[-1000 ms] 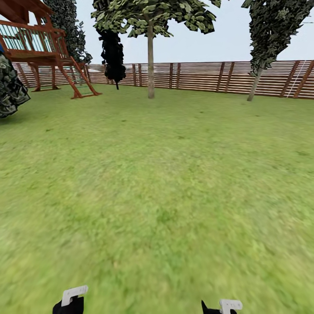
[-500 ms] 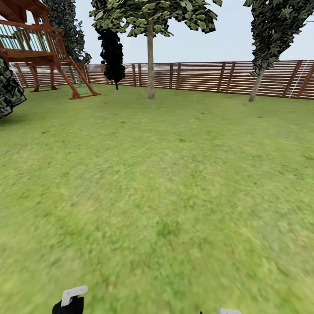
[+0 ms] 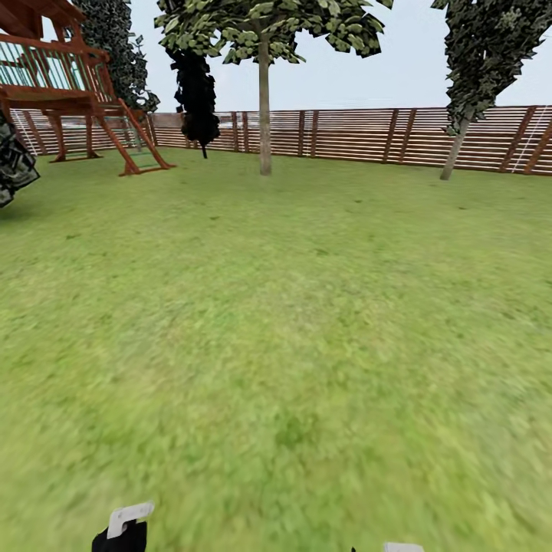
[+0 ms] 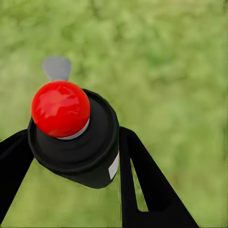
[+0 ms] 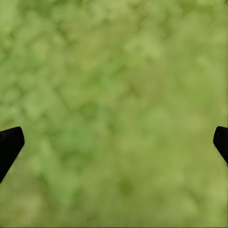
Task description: In the garden, pick up the pesticide atomizer on the floor and spray pesticide onto both trees until each tree trunk is fully covered.
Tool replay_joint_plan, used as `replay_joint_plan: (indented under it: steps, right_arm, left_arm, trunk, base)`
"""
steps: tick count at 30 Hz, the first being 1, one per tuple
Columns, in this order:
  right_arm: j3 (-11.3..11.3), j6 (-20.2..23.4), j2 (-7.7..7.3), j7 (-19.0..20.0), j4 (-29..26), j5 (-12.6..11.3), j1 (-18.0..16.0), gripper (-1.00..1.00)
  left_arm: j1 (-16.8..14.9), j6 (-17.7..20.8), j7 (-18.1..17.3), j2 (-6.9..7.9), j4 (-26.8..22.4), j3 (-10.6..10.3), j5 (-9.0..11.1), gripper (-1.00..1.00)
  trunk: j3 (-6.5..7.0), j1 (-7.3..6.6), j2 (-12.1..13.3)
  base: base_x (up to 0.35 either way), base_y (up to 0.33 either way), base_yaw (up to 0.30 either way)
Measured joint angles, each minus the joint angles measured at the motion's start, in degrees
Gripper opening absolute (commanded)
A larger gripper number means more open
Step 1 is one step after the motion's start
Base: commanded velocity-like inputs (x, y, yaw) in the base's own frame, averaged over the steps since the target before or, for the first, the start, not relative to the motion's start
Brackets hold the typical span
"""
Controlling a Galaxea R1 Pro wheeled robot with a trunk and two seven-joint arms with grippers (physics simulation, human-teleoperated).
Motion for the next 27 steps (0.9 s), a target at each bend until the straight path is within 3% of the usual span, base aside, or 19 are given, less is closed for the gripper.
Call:
replay_joint_plan:
  steps: [27]
  right_arm:
    - [-0.01,0.0,-0.01,0.0,0.0,0.0,0.02,1.0]
  left_arm:
    - [0.0,0.0,0.0,-0.06,0.0,0.0,0.0,-1.0]
  trunk:
    - [0.0,0.0,0.0]
  base:
    - [0.339,0.0,0.0]
